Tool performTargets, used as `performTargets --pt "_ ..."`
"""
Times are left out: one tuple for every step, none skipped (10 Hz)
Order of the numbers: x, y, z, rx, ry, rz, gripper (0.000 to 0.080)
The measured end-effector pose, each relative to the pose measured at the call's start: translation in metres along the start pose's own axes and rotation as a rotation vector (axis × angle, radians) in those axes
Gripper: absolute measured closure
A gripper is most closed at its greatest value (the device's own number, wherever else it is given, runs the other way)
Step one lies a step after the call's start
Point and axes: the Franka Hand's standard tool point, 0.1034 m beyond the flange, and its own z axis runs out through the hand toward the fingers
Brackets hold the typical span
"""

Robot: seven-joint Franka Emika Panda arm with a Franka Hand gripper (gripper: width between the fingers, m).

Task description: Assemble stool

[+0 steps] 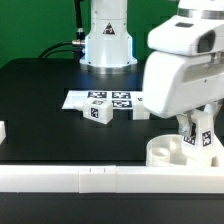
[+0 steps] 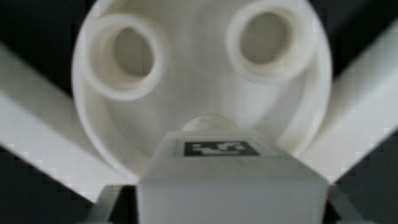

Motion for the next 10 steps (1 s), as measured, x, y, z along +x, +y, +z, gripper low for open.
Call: performTargets --pt "-0.001 -0.002 0.002 0.015 0.001 0.207 0.0465" --pt "0.001 -0.007 0.002 0.034 -0.008 0.436 0.0465" --pt "0.002 -0.007 0.002 0.042 -0.012 0.514 0.0465" --pt "0.002 -0.005 0.003 0.051 0.002 0.567 0.0465" --pt "0.002 -0.006 0.003 0.054 0.0 0.652 0.0465" --pt "0.003 -0.007 0.003 0.057 -0.002 0.714 0.0465" --pt "0.003 -0.007 0.002 0.066 -0.003 0.828 0.0465" --pt "0.004 -0.008 0.0 0.078 -0.006 1.054 0.0465" --pt "0.005 -0.011 0.0 0.076 -0.004 1.237 0.0465" --pt "0.007 -0.013 -0.001 0.093 -0.011 1.467 0.0465"
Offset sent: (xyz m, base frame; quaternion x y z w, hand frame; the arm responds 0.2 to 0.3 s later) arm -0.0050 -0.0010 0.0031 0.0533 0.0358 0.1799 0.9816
